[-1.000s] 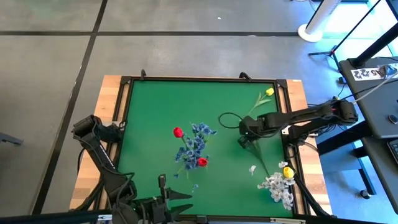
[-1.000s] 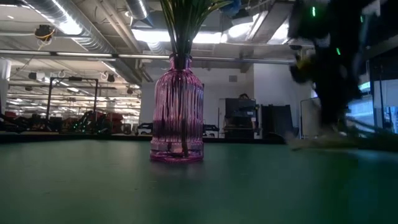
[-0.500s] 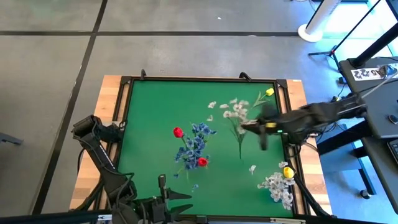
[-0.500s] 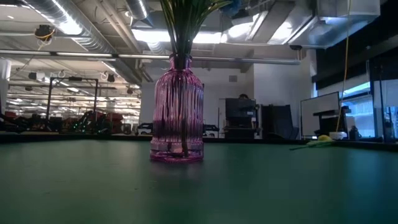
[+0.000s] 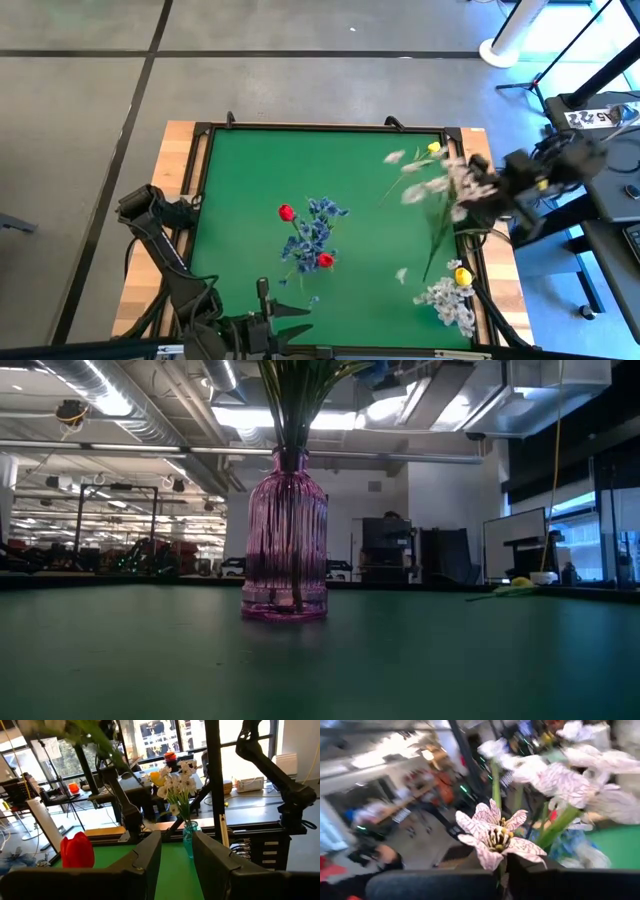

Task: Sort flowers into vase by color
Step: Put the white flowers into the blue vase

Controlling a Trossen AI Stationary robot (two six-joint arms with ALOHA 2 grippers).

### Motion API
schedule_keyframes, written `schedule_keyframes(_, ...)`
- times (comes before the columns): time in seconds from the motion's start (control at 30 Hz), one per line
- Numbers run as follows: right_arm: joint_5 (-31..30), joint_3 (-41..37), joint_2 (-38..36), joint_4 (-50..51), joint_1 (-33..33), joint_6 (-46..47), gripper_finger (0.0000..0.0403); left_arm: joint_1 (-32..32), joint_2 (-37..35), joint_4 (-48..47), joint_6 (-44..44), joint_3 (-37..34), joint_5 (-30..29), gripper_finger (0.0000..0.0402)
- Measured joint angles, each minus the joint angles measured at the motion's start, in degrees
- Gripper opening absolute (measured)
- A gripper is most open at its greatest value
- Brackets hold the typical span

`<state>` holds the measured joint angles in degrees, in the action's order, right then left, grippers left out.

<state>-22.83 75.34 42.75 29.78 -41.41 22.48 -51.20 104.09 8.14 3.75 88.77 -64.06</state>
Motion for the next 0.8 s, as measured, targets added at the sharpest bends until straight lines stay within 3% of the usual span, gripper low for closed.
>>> schedule_keyframes(0.2,7.0,4.2,-4.4,-0.7,-2.2,-1.3,0.0011,0.9,0.0,0.0,-0.1,0.0,0.0,0.0108)
schedule_keyframes(0.33,15.6,4.6,-5.5,0.4,-2.1,0.0,0.0019,1.5,0.0,0.0,-0.1,0.0,0.0,0.0108)
schedule_keyframes(0.5,17.8,4.5,-4.4,4.8,-2.1,1.0,0.0009,2.7,0.0,0.0,-0.6,0.0,0.0,0.0108)
schedule_keyframes(0.67,26.3,2.3,-2.9,6.7,-2.1,2.6,0.0008,3.7,0.0,0.0,-0.9,0.0,0.0,0.0108)
schedule_keyframes(0.8,26.4,-0.9,-3.4,6.3,-2.1,2.7,0.0018,4.1,0.0,0.0,-2.1,0.0,0.1,0.0108)
